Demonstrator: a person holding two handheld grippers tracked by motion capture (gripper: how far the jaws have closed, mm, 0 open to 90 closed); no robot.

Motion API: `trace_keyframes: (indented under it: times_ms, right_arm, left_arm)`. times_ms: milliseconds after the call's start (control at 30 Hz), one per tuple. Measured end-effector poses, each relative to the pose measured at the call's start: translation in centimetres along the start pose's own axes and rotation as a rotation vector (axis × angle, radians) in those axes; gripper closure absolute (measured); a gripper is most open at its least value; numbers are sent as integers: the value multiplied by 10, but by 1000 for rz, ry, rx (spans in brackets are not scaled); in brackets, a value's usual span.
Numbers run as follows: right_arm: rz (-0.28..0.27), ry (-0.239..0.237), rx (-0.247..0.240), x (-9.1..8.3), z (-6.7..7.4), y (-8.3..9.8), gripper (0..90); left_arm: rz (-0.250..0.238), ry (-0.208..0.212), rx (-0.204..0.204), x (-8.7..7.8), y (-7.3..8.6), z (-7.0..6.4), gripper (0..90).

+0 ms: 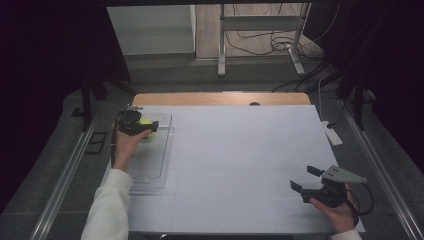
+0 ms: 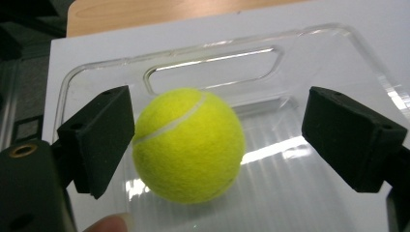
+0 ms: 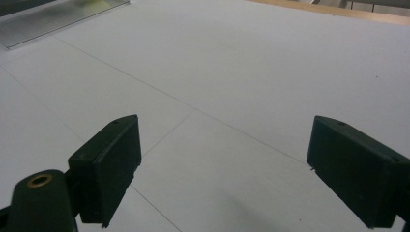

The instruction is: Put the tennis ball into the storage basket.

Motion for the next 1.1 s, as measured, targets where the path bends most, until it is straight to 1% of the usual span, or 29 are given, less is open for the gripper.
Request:
trace_keyframes:
  times_ms: [33, 100, 167, 333, 367, 400, 567, 633, 667, 733, 900, 1100]
  right_arm:
    - [0, 0, 0, 0, 0, 0, 122]
    - [0, 0, 0, 0, 0, 0, 122]
    - [1, 1, 0, 0, 0, 0, 122]
    - [-1, 2, -1, 0, 0, 0, 122]
    - [-2, 0, 1, 0, 0, 0, 122]
    - [-2, 0, 1, 0, 0, 0, 122]
    - [-2, 0, 0, 0, 1, 0, 122]
    - [-1, -1, 1, 0, 1, 0, 122]
    - [1, -1, 1, 0, 1, 0, 122]
    - [0, 0, 0, 0, 1, 0, 121]
    - [2, 0, -1, 0, 1, -1, 121]
    - [-1, -3, -3, 1, 1, -1, 121]
  left_arm:
    - [-20, 19, -7, -4, -1, -1, 130]
    - [-37, 45, -11, -9, -2, -3, 131]
    - [-48, 61, -11, -13, -2, -5, 131]
    - [-87, 132, -34, -26, 1, -9, 133]
    - [-87, 132, -34, -26, 1, -9, 135]
    - [-98, 150, -37, -30, 1, -10, 135]
    - [-124, 209, -25, -44, 4, -18, 139]
    - [-127, 242, -20, -49, 7, -22, 138]
    - [-127, 242, -20, -49, 7, -22, 138]
    - [-131, 252, -6, -54, 10, -26, 139]
    - [-143, 286, 21, -67, 20, -34, 138]
    - [-162, 321, 24, -81, 33, -41, 137]
Point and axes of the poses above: each handheld gripper's, and its own axes: x roughly forward along the jaws, y roughly out of its underside, z roughly to its left, the point moved 5 cm from there along x, roughly forward along the jaws, and after that the axes turned 1 degree about x, right-handed, at the moved point
